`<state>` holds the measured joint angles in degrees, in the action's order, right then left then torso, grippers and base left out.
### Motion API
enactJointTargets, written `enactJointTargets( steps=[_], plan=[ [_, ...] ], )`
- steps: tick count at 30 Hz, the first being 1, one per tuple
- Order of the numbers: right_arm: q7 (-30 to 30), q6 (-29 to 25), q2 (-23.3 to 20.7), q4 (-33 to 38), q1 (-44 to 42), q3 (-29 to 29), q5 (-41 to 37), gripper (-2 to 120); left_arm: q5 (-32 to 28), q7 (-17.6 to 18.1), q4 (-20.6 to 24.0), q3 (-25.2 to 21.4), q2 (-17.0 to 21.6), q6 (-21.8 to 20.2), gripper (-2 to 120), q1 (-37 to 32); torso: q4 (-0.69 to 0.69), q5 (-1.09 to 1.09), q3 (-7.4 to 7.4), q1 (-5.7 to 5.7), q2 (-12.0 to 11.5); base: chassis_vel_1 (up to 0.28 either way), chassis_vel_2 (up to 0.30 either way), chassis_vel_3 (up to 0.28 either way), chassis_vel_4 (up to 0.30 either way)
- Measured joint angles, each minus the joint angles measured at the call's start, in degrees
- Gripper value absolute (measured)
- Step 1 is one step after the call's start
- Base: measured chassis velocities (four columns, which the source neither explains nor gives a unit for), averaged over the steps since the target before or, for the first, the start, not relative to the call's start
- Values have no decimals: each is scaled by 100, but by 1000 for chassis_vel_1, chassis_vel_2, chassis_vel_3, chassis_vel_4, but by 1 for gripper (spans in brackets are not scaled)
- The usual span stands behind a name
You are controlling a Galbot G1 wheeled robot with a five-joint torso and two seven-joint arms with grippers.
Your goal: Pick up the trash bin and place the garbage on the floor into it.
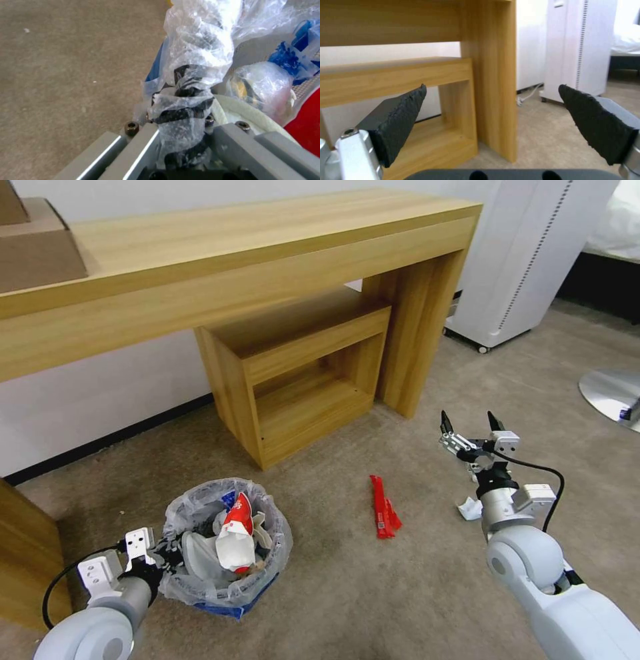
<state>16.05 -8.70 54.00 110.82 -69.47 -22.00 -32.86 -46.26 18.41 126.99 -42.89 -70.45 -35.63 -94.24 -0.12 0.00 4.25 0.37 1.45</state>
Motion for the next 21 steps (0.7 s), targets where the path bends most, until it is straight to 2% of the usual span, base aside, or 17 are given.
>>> enactJointTargets(
  steps=[16,21],
  plan=[
    [-51,-67,42,-161,131,170,28,100,6,-2,-56,-23,-24,35,0,26,-2,0,0,0,0,-77,-81,-81,-76],
    [-57,-80,61,-218,204,260,26,100,-3,0,-81,-48,-24,36,0,32,0,0,0,0,0,-15,-6,-7,-13]
  ],
)
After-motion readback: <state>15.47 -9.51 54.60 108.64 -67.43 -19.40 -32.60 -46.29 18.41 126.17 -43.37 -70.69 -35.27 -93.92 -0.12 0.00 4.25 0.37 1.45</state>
